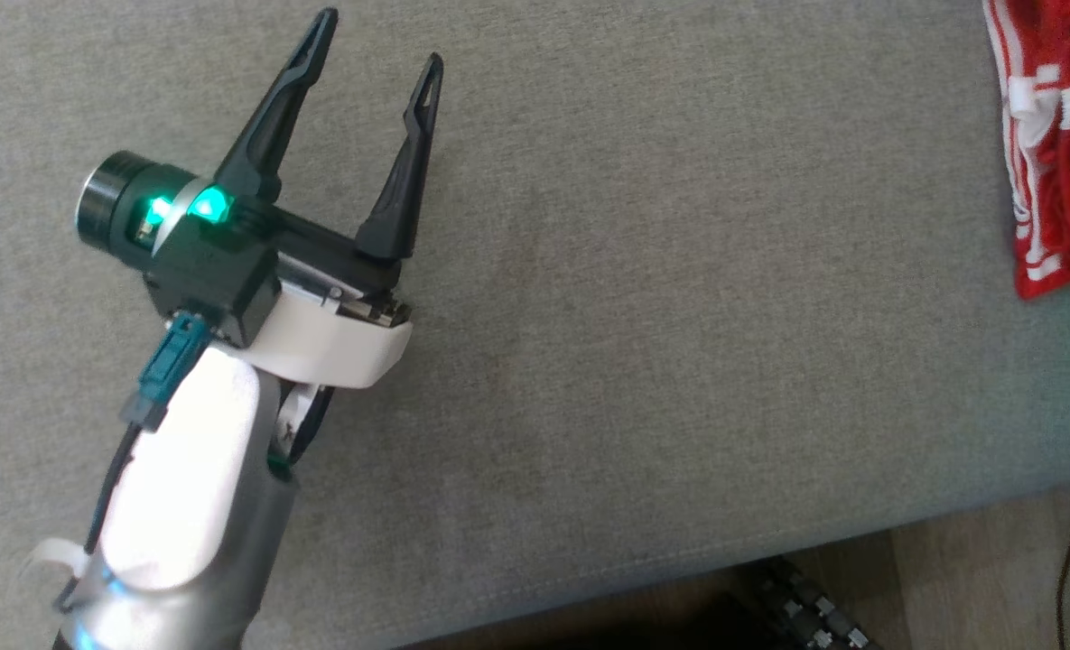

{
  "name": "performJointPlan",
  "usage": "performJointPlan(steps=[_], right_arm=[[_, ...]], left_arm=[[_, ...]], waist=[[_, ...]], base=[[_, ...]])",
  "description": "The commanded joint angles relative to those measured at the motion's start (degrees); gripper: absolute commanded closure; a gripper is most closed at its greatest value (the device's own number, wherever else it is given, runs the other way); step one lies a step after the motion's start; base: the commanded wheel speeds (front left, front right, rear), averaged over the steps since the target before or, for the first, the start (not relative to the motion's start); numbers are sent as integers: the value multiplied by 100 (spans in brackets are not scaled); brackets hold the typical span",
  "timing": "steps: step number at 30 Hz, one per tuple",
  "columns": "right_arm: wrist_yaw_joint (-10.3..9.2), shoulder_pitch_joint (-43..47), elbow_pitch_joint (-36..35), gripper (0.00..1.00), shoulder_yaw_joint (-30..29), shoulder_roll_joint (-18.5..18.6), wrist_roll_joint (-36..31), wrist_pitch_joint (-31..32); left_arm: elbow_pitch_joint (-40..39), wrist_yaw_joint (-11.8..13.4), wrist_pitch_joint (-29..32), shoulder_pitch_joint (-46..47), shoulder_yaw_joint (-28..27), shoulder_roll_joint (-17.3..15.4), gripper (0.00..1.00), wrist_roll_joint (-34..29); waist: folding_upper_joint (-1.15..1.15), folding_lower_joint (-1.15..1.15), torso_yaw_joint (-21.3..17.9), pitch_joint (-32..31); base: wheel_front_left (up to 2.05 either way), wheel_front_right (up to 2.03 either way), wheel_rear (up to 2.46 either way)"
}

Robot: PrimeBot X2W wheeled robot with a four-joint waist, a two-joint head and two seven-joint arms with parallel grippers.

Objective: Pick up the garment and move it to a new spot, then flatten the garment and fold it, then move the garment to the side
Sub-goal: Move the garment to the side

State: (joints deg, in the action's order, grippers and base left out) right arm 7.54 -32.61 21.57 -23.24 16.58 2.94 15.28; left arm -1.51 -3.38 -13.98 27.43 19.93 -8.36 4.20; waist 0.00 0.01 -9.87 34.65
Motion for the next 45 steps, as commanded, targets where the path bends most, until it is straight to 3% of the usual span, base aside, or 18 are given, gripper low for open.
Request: performJointPlan(steps=[1,3,4,13,23,35,45], right_arm=[[-5,-25,-102,89,-94,25,-52,-32],[-5,21,-67,13,-207,-87,-81,-129],[-5,66,-65,0,-242,-142,-102,-186],[-5,928,-485,0,-569,-573,-301,-941],[-5,2261,-1879,0,487,-1267,-242,-1393],[-5,2971,-2525,0,1780,-1369,326,-1334],[-5,3373,-2812,0,2136,-1370,365,-1226]], left_arm=[[-141,-22,-33,126,-108,-79,0,0],[-80,-21,-47,108,-111,-79,0,29],[-44,-9,-54,81,-124,-81,0,47],[217,170,-90,-460,-205,-11,0,222],[392,506,-99,-1368,-461,88,0,551],[670,773,-101,-1992,-773,125,0,838],[970,800,-90,-2386,-856,-44,0,896]], waist=[[0,-1,41,-1],[0,-1,70,-74],[0,-1,74,-138],[0,-1,182,-967],[0,-1,471,-1951],[0,-1,1170,-2688],[0,-1,1232,-3220]], base=[[0,0,0],[0,0,0],[0,0,0],[0,0,0],[0,0,0],[0,0,0],[0,0,0]])
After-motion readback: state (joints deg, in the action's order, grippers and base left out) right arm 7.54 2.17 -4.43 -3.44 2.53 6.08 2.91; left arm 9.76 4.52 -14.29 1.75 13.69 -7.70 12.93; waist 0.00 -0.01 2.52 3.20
